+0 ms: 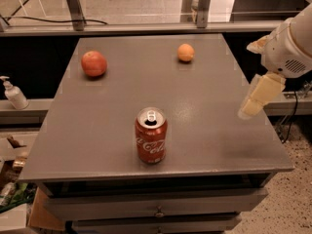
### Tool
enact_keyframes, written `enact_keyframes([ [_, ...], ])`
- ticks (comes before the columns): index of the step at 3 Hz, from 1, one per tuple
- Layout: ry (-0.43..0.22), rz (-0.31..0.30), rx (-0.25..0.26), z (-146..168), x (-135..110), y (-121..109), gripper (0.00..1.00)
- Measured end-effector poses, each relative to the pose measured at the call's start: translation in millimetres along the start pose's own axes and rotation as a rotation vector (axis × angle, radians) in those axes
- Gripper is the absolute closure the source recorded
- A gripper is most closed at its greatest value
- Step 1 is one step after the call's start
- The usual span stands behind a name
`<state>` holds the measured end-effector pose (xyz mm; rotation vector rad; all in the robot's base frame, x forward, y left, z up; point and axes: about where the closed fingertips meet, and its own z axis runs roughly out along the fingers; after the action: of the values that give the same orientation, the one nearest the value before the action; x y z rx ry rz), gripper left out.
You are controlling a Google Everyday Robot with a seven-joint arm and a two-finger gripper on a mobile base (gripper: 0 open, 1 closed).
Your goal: Move orange near coke can
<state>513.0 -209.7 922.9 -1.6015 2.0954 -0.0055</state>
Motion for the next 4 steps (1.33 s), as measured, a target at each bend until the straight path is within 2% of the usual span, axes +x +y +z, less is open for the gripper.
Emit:
enact_keyframes([
  [1, -0.05, 0.037, 0.055, 28, -9, -38, 0.0],
  [2, -0.094, 0.11, 0.067, 53, -19, -77, 0.0],
  [3, -0.168, 0.235, 0.03, 87, -29, -121, 0.0],
  [4, -0.241, 0.309, -0.054, 106, -34, -133, 0.0],
])
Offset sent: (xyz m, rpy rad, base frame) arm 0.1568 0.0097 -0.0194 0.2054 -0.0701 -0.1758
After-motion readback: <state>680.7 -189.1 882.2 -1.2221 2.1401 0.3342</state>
